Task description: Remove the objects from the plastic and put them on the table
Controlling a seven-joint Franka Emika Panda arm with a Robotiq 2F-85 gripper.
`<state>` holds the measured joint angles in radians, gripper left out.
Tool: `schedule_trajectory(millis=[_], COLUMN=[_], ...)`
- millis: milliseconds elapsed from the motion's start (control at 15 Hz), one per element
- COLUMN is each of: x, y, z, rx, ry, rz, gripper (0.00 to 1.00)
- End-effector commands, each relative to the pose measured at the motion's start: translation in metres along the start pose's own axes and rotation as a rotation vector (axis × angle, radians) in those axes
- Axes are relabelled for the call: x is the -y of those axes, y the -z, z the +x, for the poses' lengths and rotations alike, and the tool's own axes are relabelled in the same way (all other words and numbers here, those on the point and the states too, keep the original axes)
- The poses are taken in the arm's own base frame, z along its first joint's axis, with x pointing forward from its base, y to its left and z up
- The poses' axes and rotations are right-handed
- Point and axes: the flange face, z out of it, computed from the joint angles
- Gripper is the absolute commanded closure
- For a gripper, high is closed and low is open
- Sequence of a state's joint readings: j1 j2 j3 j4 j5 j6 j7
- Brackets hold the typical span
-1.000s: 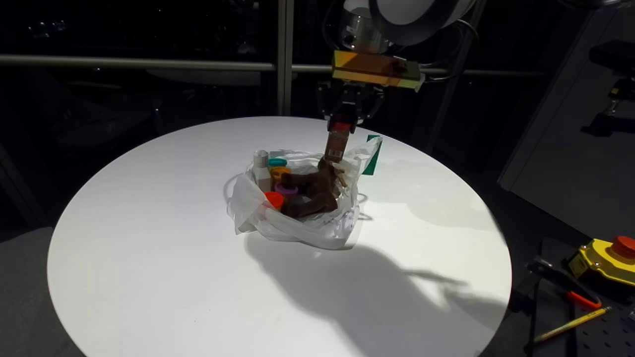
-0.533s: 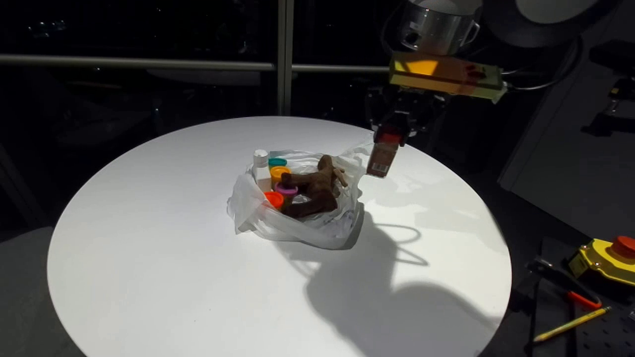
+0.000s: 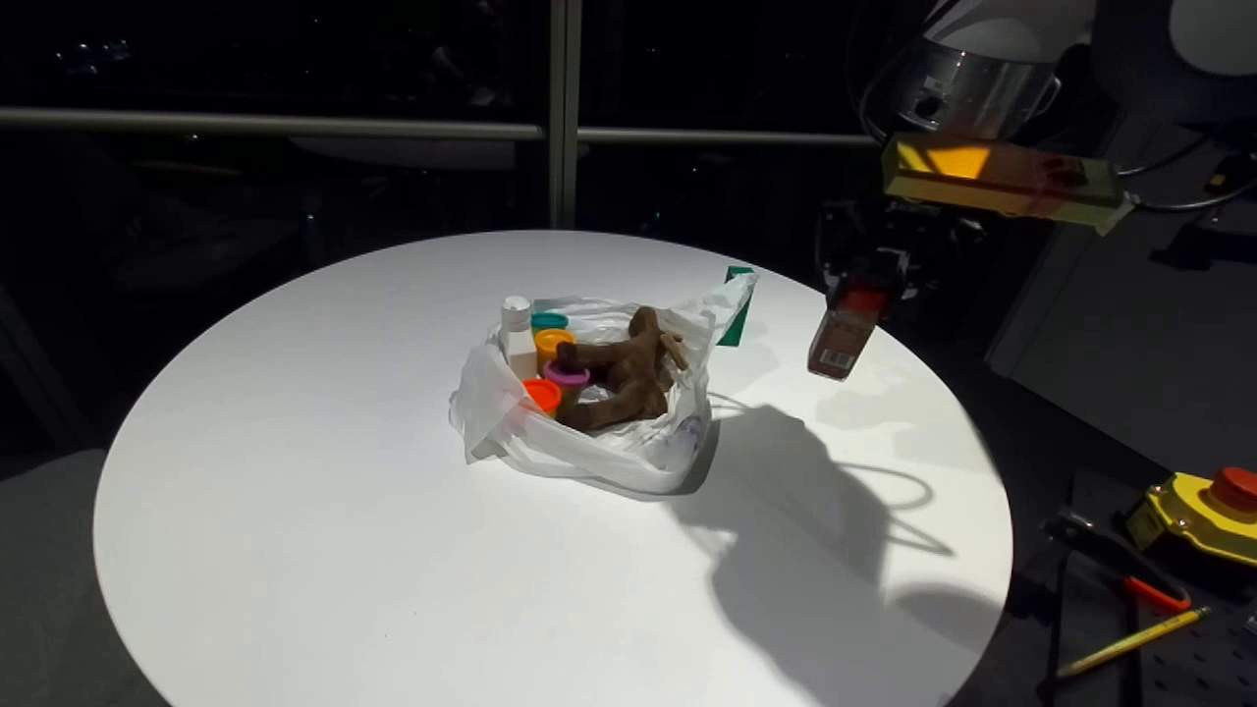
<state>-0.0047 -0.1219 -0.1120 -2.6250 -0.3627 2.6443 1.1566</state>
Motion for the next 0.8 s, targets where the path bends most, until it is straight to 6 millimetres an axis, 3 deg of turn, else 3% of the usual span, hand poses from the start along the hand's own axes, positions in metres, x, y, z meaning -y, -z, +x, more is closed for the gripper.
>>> schedule_trajectory(millis=[0,400,733], x=[0.002,0.016,0.026], y=[-0.030,-0.095,-0.101], z=[0.024,0.045,0.070], rx=[-0.017,0.032,0.024], ry=[0.032,0.115,0.122], rz=[0.023,0.024,0.029], gripper=[0.75,0.75,0.75])
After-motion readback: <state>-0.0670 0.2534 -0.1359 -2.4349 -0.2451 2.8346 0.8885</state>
